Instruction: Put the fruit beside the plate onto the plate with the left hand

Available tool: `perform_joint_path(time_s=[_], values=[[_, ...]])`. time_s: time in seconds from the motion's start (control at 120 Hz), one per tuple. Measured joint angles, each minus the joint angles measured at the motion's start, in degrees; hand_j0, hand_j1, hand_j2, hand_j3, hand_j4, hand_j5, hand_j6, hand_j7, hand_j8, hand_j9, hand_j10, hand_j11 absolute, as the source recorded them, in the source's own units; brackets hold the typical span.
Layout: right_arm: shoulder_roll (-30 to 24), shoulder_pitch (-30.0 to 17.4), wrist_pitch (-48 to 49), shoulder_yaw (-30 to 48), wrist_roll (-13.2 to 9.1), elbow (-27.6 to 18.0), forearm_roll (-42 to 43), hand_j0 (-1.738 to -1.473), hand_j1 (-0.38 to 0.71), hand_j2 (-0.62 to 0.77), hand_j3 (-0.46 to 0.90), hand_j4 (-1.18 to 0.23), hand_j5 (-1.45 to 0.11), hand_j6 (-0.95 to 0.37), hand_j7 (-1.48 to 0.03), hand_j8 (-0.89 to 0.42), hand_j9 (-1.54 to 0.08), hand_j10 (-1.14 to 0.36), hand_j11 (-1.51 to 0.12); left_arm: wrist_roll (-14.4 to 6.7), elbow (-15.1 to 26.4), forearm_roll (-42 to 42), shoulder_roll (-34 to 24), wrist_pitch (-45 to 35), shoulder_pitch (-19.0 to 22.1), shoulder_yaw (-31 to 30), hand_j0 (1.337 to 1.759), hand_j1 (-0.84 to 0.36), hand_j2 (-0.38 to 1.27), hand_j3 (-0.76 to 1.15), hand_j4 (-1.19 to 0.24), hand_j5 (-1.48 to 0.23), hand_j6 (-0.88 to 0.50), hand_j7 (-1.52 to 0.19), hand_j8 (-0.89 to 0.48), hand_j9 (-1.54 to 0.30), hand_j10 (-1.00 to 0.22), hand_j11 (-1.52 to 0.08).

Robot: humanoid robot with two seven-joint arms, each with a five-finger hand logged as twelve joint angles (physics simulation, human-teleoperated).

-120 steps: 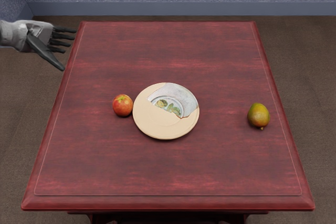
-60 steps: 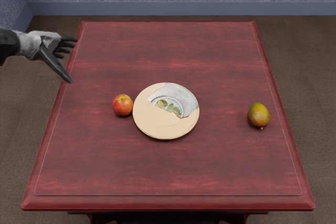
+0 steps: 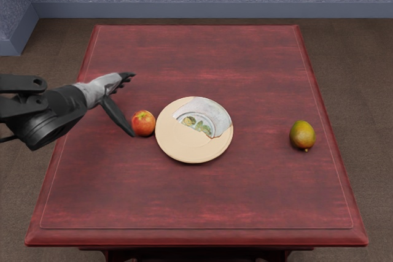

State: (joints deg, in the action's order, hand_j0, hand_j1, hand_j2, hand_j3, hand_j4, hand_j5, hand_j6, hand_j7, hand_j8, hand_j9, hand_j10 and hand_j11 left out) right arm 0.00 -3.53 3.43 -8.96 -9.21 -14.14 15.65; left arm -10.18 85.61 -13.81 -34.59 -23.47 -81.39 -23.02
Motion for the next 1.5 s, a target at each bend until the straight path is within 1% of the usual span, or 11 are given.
perform_joint_path(time_s=[0.083, 0.15, 0.192, 0.308, 0.417, 0.658, 0.942, 1.2, 1.258, 1.442, 1.5], values=[[0.00, 0.00, 0.00, 0.00, 0.01, 0.01, 0.00, -1.658, -0.32, 0.00, 0.00, -0.02, -0.03, -0.02, -0.03, -0.02, -0.03, -0.02, -0.03, 0.00, 0.29, -0.74, 0.34, -4.64, 0.12, -0.69, 1.658, 0.30, 0.01, 0.00, -0.04, -0.05, -0.04, -0.05, -0.04, -0.05, -0.04, -0.05], [0.00, 0.00, 0.00, -0.01, 0.02, 0.00, 0.00, -1.658, -0.32, 0.00, 0.00, -0.02, -0.03, -0.02, -0.03, -0.02, -0.03, -0.02, -0.03, 0.00, 0.38, -1.50, 3.22, -7.90, 0.40, -1.07, 1.658, 0.29, 0.01, 0.00, -0.05, -0.07, -0.05, -0.07, -0.05, -0.07, -0.05, -0.07], [0.00, 0.00, 0.00, 0.00, 0.02, 0.00, 0.00, -1.658, -0.32, 0.00, 0.00, -0.02, -0.03, -0.02, -0.03, -0.02, -0.03, -0.02, -0.03, -0.02, 0.43, -1.76, 4.31, -9.10, 0.63, -1.28, 1.658, 0.28, 0.01, 0.00, -0.06, -0.07, -0.06, -0.07, -0.06, -0.07, -0.06, -0.07], [0.00, 0.00, 0.00, 0.01, 0.02, 0.00, 0.00, -1.658, -0.32, 0.00, 0.00, -0.02, -0.03, -0.02, -0.03, -0.02, -0.03, -0.02, -0.03, -0.07, 0.49, -2.11, 4.62, -10.74, 2.14, -1.55, 1.658, 0.27, 0.01, 0.00, -0.07, -0.09, -0.07, -0.09, -0.07, -0.09, -0.07, -0.09], [0.00, 0.00, 0.00, 0.01, 0.01, 0.00, 0.00, -1.658, -0.32, 0.00, 0.00, -0.02, -0.03, -0.02, -0.03, -0.02, -0.03, -0.02, -0.03, -0.09, 0.51, -2.22, 5.15, -11.25, 2.31, -1.67, 1.658, 0.24, 0.02, 0.00, -0.09, -0.12, -0.09, -0.12, -0.09, -0.12, -0.09, -0.12], [0.00, 0.00, 0.00, 0.00, 0.01, 0.00, 0.00, -1.658, -0.32, 0.00, 0.00, -0.02, -0.03, -0.02, -0.03, -0.02, -0.03, -0.02, -0.03, -0.21, 0.82, -2.31, 4.99, -11.51, 2.37, -2.66, 1.658, 0.08, 0.05, 0.00, -0.22, -0.29, -0.22, -0.29, -0.22, -0.29, -0.22, -0.29], [0.00, 0.00, 0.00, 0.00, 0.02, 0.00, 0.00, -1.658, -0.32, 0.00, 0.00, -0.02, -0.03, -0.02, -0.03, -0.02, -0.03, -0.02, -0.03, -0.43, 2.78, -2.26, 5.11, -11.53, 2.12, -2.99, 1.658, 0.01, 0.06, 0.00, -0.28, -0.36, -0.28, -0.36, -0.28, -0.36, -0.28, -0.36], [0.00, -0.01, 0.00, 0.01, 0.01, 0.00, 0.00, -1.658, -0.32, 0.00, 0.00, -0.02, -0.03, -0.02, -0.03, -0.02, -0.03, -0.02, -0.03, -0.45, 3.07, -2.34, 5.14, -11.53, 1.96, -3.75, 1.658, -0.13, 0.08, 0.00, -0.40, -0.52, -0.40, -0.52, -0.40, -0.52, -0.40, -0.52], [0.00, -0.01, 0.00, 0.00, 0.00, 0.01, 0.00, -1.658, -0.32, 0.00, 0.00, -0.02, -0.03, -0.02, -0.03, -0.02, -0.03, -0.02, -0.03, -0.47, 3.07, -2.34, 6.06, -11.53, 1.81, -3.84, 1.658, -0.16, 0.09, 0.00, -0.42, -0.55, -0.42, -0.55, -0.42, -0.55, -0.42, -0.55], [0.00, 0.00, 0.00, 0.00, 0.02, -0.01, 0.00, -1.658, -0.32, 0.00, 0.00, -0.02, -0.03, -0.02, -0.03, -0.02, -0.03, -0.02, -0.03, -0.57, 3.07, -2.34, 7.08, -11.53, 1.41, -4.16, 1.658, -0.21, 0.10, 0.00, -0.47, -0.61, -0.47, -0.61, -0.47, -0.61, -0.47, -0.61], [0.00, 0.00, 0.00, 0.00, 0.02, 0.00, 0.00, -1.658, -0.32, 0.00, 0.00, -0.02, -0.03, -0.02, -0.03, -0.02, -0.03, -0.02, -0.03, -0.63, 3.07, -2.38, 7.02, -11.52, 1.41, -4.19, 1.658, -0.23, 0.11, 0.00, -0.48, -0.63, -0.49, -0.63, -0.46, -0.63, -0.49, -0.63]])
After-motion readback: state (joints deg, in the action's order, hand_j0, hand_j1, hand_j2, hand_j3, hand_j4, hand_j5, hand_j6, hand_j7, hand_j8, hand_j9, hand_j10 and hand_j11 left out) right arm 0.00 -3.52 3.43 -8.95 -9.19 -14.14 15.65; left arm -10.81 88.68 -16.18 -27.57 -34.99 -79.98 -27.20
